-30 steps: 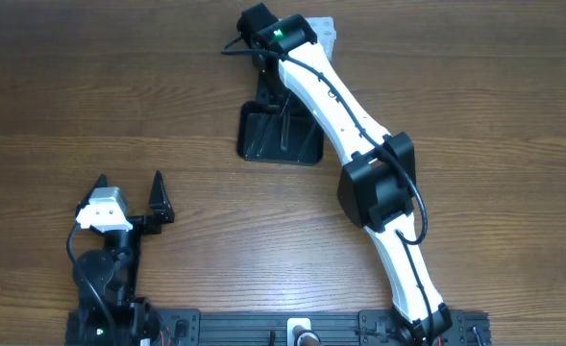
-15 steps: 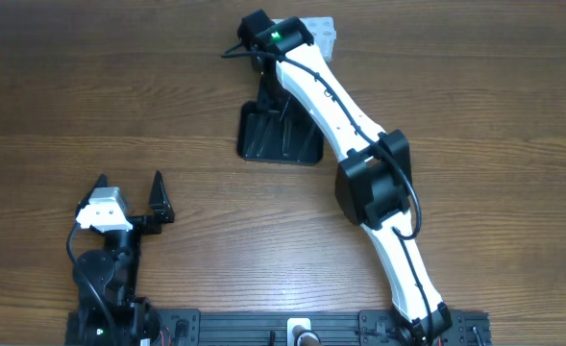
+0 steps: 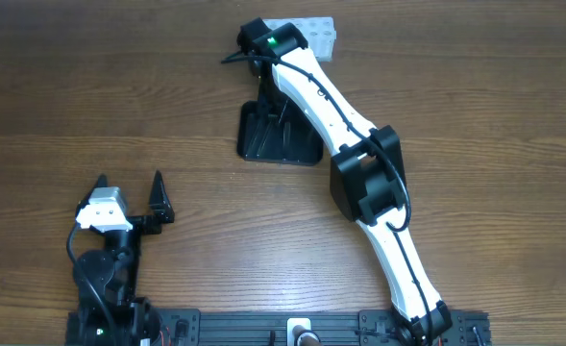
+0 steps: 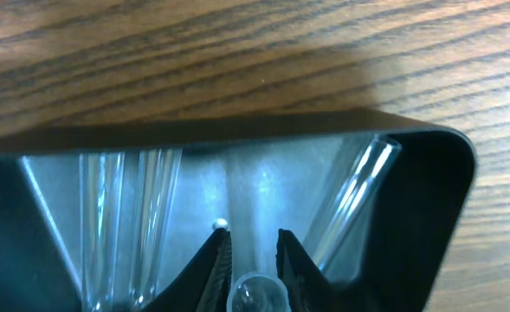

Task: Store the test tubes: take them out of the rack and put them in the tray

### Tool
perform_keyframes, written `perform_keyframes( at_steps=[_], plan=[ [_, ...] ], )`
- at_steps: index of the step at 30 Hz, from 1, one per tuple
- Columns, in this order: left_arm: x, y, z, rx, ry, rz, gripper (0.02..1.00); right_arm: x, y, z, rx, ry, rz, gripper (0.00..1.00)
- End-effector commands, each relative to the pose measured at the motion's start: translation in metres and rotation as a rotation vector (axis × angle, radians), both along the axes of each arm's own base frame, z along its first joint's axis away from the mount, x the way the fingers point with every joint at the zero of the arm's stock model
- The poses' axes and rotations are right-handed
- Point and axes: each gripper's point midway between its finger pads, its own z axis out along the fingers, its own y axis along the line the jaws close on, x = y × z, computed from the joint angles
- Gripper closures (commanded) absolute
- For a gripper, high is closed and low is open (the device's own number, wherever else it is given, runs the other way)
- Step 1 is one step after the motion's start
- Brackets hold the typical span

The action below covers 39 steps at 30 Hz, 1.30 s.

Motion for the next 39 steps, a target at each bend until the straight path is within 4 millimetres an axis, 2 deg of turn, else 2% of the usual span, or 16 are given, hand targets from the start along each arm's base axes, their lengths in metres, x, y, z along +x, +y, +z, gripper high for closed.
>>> perform_keyframes(
  at_steps=[1,6,9,12,15,17,22,28,33,39],
  plan=[
    [0.0,-0.001,-0.002,0.015,0.003,-0.003,0.023,0.003,-0.002,-0.02,-0.015,0.018,-0.014,0.794],
    [0.0,-0.001,-0.002,0.015,0.003,-0.003,0.02,0.006,-0.002,-0.029,-0.016,0.018,-0.016,0.706],
    [0.0,-0.001,-0.002,0.015,0.003,-0.003,0.02,0.009,-0.002,-0.031,-0.012,0.012,-0.019,0.612],
    [0.0,-0.001,-0.002,0.015,0.003,-0.003,0.02,0.012,-0.002,-0.03,-0.005,0.002,-0.019,0.577],
    [0.0,-0.001,-0.002,0.015,0.003,-0.003,0.02,0.014,-0.001,-0.024,0.006,-0.009,-0.019,0.535],
    [0.0,-0.001,-0.002,0.015,0.003,-0.003,0.02,0.015,0.001,-0.012,0.023,-0.029,-0.017,0.511],
    [0.0,-0.001,-0.002,0.015,0.003,-0.003,0.02,0.019,0.004,0.045,0.073,-0.122,0.033,0.435],
    [0.0,-0.001,-0.002,0.015,0.003,-0.003,0.02,0.017,-0.003,0.117,0.103,-0.249,0.131,0.253],
    [0.0,-0.001,-0.002,0.015,0.003,-0.003,0.02,0.006,-0.025,0.167,0.048,-0.326,0.217,0.007],
    [0.0,-0.001,-0.002,0.015,0.003,-0.003,0.02,-0.027,-0.066,0.216,-0.049,-0.344,0.261,0.009]
  ],
)
